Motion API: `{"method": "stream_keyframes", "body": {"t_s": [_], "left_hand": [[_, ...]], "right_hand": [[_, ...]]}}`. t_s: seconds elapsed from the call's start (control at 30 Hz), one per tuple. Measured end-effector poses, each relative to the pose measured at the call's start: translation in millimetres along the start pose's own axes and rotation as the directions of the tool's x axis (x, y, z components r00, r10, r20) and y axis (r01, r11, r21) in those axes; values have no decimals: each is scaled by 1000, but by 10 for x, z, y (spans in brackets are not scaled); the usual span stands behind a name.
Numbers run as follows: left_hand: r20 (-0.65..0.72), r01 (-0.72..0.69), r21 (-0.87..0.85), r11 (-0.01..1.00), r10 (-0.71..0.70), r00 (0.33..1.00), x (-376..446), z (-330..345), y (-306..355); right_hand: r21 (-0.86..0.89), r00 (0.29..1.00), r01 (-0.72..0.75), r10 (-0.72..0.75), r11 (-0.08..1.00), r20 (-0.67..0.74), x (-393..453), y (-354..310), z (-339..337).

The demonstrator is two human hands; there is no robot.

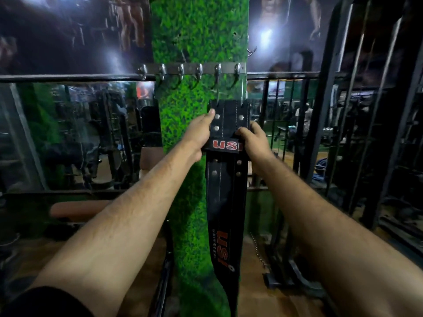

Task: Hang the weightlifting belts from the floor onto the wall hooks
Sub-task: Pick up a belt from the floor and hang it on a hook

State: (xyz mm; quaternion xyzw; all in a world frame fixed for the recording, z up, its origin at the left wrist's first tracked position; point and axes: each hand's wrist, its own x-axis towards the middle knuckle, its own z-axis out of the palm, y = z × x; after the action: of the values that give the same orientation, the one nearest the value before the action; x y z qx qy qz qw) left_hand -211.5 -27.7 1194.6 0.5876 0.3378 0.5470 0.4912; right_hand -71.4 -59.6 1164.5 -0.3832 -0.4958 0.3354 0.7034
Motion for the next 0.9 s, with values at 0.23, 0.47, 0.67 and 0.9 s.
{"method": "stream_keyframes", "body": {"t_s": [0.23,0.47,0.67,0.9], "left_hand": [[130,-38,-72,997,47,990,569,-27,-102],[-45,-39,37,999,41,998,810,356,148],[-173,-268,110,957,284,943,985,726,248],[-253,-271,209,940,320,913,1573,759,448]], "right_hand": [[-115,997,52,-59,992,-58,380,-136,56],[-216,995,88,-95,972,-23,795,-280,-157],[-271,957,238,-273,933,-99,1273,-354,-317],[-359,954,256,-295,897,-57,1848,-482,-252]]}}
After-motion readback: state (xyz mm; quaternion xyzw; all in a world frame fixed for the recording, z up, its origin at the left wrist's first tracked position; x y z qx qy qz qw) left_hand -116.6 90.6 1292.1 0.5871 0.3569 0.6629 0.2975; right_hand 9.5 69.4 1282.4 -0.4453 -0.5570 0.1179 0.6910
